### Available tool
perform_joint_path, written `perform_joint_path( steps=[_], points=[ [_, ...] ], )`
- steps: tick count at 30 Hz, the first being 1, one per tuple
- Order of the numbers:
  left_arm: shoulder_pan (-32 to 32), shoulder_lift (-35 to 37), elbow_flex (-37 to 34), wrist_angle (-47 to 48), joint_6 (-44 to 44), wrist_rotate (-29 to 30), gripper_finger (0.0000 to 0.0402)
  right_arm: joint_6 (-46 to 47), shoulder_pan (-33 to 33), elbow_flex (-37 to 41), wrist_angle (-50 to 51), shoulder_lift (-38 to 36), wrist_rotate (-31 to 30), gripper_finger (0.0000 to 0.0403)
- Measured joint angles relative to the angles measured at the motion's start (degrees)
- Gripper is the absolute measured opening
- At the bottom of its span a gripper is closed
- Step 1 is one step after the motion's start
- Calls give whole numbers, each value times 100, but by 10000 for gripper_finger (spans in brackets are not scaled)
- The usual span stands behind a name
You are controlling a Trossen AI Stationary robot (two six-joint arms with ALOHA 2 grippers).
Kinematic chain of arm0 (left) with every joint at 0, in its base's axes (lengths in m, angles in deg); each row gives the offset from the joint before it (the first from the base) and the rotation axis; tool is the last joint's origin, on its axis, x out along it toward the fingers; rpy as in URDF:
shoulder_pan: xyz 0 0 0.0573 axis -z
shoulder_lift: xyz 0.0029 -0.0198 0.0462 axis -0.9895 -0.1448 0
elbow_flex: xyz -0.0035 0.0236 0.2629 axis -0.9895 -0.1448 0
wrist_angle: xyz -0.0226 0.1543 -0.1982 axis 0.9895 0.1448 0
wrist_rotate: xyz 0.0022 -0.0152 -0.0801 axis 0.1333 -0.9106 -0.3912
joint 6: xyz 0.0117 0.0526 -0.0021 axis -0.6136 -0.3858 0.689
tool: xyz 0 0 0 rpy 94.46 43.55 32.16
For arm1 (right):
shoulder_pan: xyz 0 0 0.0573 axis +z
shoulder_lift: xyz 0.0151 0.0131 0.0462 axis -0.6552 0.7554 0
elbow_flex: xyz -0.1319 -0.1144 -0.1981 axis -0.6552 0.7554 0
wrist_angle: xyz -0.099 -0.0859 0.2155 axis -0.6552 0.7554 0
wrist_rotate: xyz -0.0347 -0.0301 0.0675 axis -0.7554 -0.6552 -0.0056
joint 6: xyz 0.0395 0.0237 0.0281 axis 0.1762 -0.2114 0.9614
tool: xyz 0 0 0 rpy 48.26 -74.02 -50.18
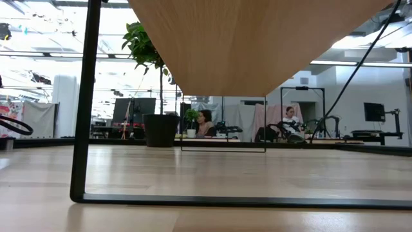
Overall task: Place coffee mugs
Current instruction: Put the green mug on the shelf
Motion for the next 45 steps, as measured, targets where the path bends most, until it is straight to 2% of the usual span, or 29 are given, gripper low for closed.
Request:
perform_joint_path(
  steps=[13, 16, 23, 28, 33, 39, 45],
  points=[
    [0, 0, 0, -2, 0, 0, 0, 9, 9, 0, 27, 0, 37, 73],
    [0, 0, -1, -2, 0, 0, 0, 46, 11, 0, 24, 0, -1, 98],
    [0, 2, 0, -2, -2, 0, 0, 103, 11, -2, 9, -2, -24, 186],
    [0, 2, 0, -2, -2, 0, 0, 59, 11, -2, -4, -11, -28, 221],
    [-2, 2, -2, -2, -2, 0, 0, 42, -15, 2, -64, -155, -95, 228],
    [0, 2, -2, -4, -2, 0, 0, -33, -73, -4, -779, -361, -63, 226],
    [0, 2, -2, -4, -2, 0, 0, -83, -81, -4, -796, -398, 59, 225]
  ],
)
